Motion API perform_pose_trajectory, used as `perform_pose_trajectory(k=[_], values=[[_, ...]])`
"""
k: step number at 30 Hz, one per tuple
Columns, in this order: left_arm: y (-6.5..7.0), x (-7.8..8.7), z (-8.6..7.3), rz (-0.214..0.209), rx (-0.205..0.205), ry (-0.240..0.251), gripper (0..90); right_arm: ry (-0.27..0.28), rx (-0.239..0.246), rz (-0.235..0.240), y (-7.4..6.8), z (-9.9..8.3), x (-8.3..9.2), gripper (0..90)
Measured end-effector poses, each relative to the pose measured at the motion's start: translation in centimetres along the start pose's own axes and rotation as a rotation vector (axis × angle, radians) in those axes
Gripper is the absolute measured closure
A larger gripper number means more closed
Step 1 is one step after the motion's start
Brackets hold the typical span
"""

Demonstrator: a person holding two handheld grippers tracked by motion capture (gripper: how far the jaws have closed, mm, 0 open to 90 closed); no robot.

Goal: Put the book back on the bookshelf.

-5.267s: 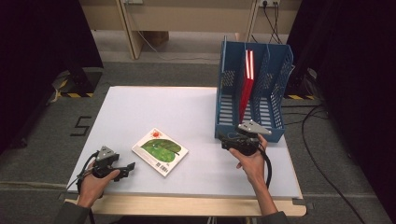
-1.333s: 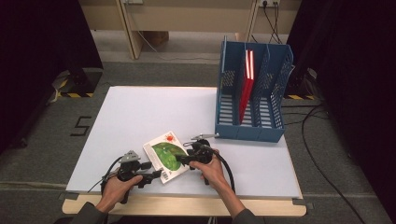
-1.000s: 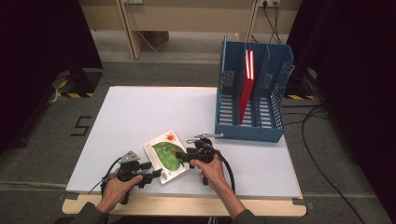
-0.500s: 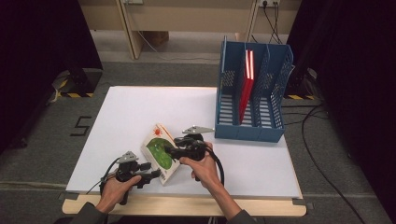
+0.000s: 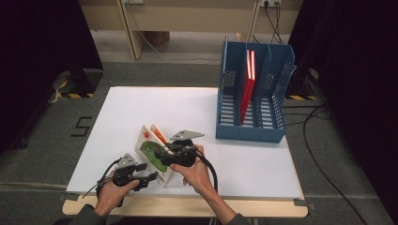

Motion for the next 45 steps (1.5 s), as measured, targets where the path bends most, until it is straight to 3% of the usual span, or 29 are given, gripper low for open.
perform_pose_trajectory(k=[9,13,17,25,33,40,45], values=[[-0.2,-0.2,-0.3,-0.010,0.019,0.010,34.5,-0.001,0.088,-0.004,-1.6,0.3,-0.4,58.2],[0.1,-1.0,-0.1,-0.003,0.015,0.010,34.2,-0.003,0.095,-0.004,-2.0,0.7,-0.4,60.9],[0.2,-1.2,0.0,-0.001,0.025,0.013,33.9,-0.013,0.167,-0.029,-2.7,0.8,-0.6,61.3],[-0.2,-0.2,0.2,0.027,0.007,0.048,34.5,-0.009,0.155,0.010,-2.9,0.6,-0.5,56.0],[-0.4,0.0,0.2,0.035,0.008,0.054,34.3,0.016,0.199,0.016,-3.7,0.7,0.1,51.7],[-0.5,0.1,0.2,0.034,0.009,0.053,34.1,0.045,0.211,-0.035,-3.4,0.5,0.7,45.4],[-0.4,0.2,0.3,0.032,0.004,0.060,34.1,0.016,0.241,-0.040,-3.4,-0.6,0.5,45.3]])
Point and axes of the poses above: each handheld gripper's, and its own axes: x roughly backward along the jaws, z roughly out of its top, y roughly to its right, the point moved 1 cm from there along -x, roughly forward along the jaws, and after that the axes turned 4 degrees about y, right-handed, at the moved point
